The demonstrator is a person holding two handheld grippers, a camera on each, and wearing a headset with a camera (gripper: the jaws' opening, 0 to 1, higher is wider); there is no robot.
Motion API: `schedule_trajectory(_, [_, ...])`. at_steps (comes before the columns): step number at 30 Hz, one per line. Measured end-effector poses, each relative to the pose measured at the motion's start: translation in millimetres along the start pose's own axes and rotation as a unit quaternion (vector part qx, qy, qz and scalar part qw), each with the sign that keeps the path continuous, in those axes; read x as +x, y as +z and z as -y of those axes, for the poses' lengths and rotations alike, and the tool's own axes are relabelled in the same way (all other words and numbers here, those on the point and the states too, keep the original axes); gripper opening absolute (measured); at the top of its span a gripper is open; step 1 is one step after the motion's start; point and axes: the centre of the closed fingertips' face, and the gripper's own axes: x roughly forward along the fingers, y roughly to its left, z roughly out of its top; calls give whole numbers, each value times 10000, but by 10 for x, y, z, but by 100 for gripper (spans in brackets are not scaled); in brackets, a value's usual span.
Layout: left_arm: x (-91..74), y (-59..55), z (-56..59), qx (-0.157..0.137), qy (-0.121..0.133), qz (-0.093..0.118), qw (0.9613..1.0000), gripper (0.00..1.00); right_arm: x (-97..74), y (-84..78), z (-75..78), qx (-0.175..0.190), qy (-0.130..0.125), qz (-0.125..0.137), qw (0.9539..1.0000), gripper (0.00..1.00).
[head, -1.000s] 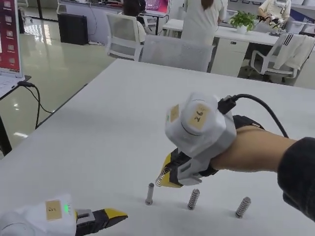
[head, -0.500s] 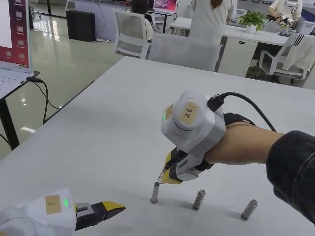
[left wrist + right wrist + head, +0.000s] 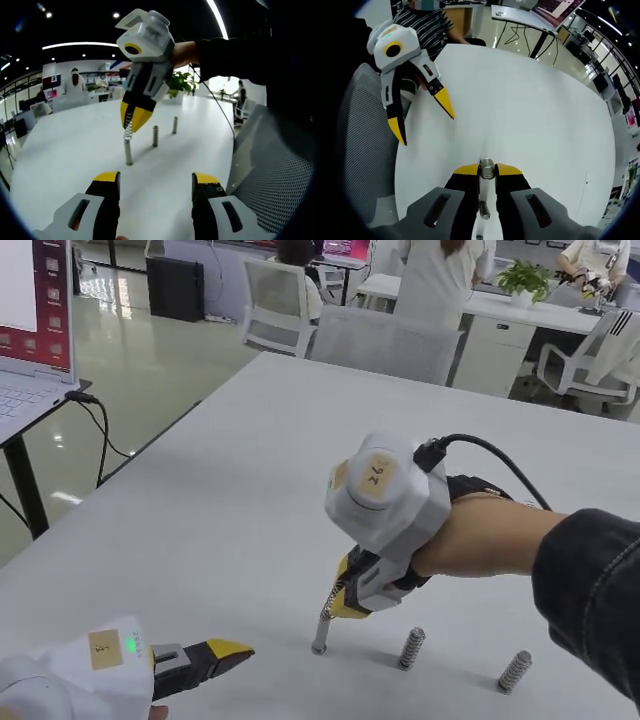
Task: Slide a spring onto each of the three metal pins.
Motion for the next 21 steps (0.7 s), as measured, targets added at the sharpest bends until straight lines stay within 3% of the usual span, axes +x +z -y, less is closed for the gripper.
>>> schedule_trajectory(21, [-40,-16,-31,-15,18,-2,10000,54,218,-39,-21,52,192,-253,9995,8])
